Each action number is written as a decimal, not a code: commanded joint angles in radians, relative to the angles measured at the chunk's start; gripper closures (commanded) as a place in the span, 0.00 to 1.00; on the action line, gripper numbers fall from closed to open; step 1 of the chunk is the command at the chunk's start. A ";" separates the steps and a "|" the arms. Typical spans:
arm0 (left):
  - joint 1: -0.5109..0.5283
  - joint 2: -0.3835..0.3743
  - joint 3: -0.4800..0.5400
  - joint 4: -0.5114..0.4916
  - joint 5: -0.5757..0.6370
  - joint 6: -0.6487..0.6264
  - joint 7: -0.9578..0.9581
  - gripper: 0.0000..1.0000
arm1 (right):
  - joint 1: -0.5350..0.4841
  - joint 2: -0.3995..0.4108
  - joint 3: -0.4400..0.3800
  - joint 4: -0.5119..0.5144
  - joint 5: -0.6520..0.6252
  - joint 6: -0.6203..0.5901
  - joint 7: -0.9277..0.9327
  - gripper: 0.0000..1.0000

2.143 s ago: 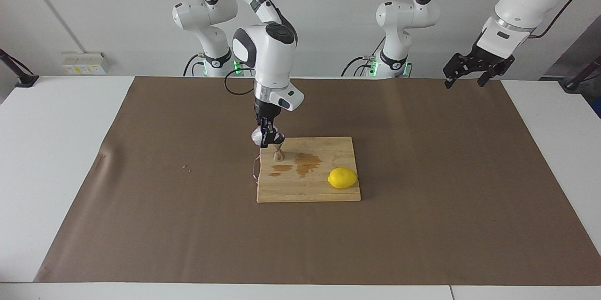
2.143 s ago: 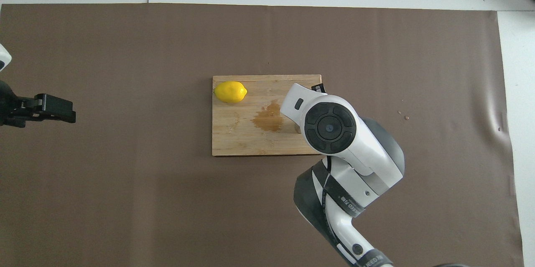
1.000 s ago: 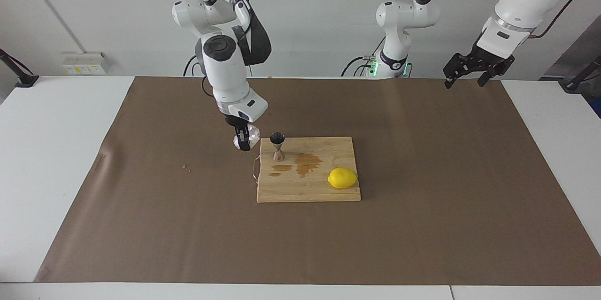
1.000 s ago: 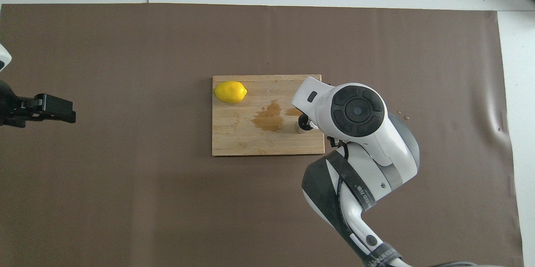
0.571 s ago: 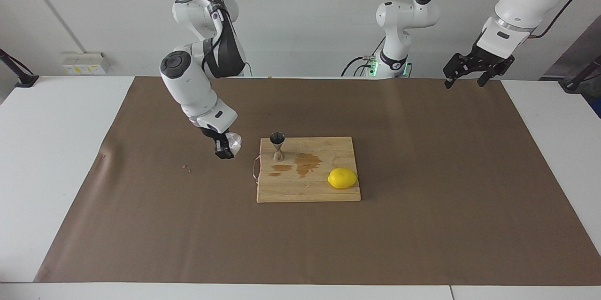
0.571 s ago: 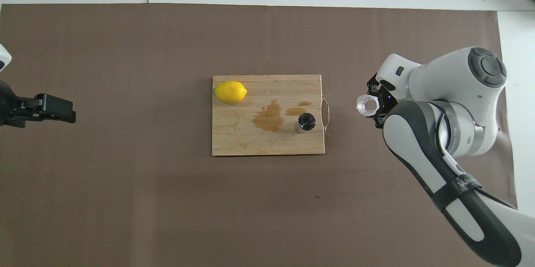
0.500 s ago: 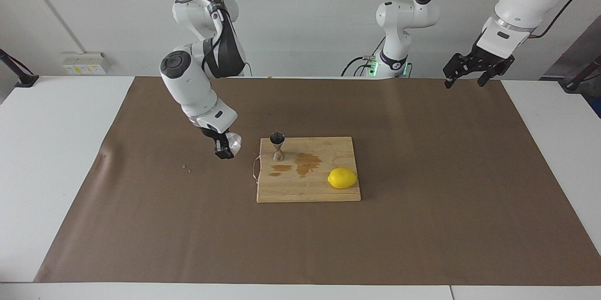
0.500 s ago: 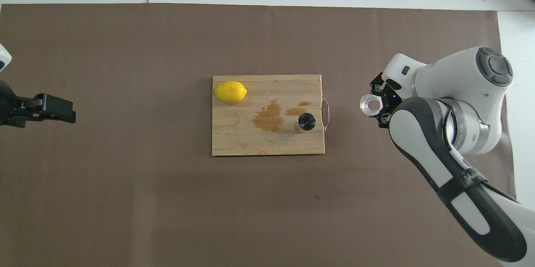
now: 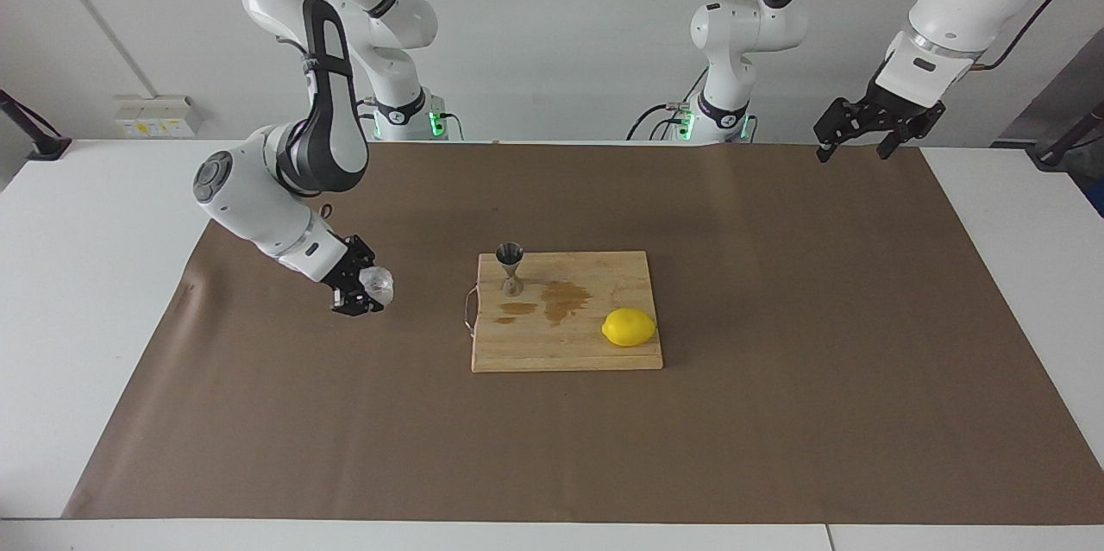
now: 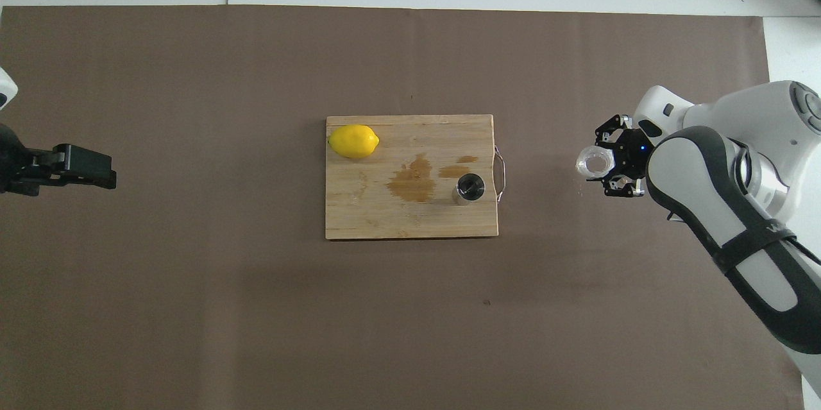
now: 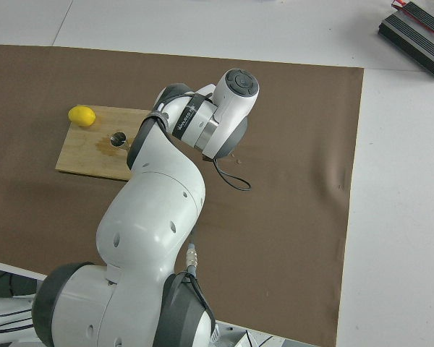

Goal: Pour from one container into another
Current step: 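Carry the clear glass back and lower it onto the table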

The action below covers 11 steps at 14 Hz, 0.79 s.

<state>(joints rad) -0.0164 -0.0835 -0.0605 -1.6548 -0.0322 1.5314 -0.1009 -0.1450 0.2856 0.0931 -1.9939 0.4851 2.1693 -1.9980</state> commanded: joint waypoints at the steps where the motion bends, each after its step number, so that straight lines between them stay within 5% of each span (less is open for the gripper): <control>1: -0.004 -0.016 0.005 -0.008 0.002 -0.014 -0.003 0.00 | -0.048 0.030 0.016 -0.016 0.059 0.014 -0.073 0.56; 11: -0.004 -0.016 0.005 -0.008 0.002 -0.014 -0.003 0.00 | -0.116 0.063 0.013 -0.031 0.078 0.017 -0.206 0.52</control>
<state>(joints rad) -0.0164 -0.0836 -0.0605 -1.6548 -0.0322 1.5314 -0.1009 -0.2362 0.3440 0.0931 -2.0145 0.5308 2.1694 -2.1602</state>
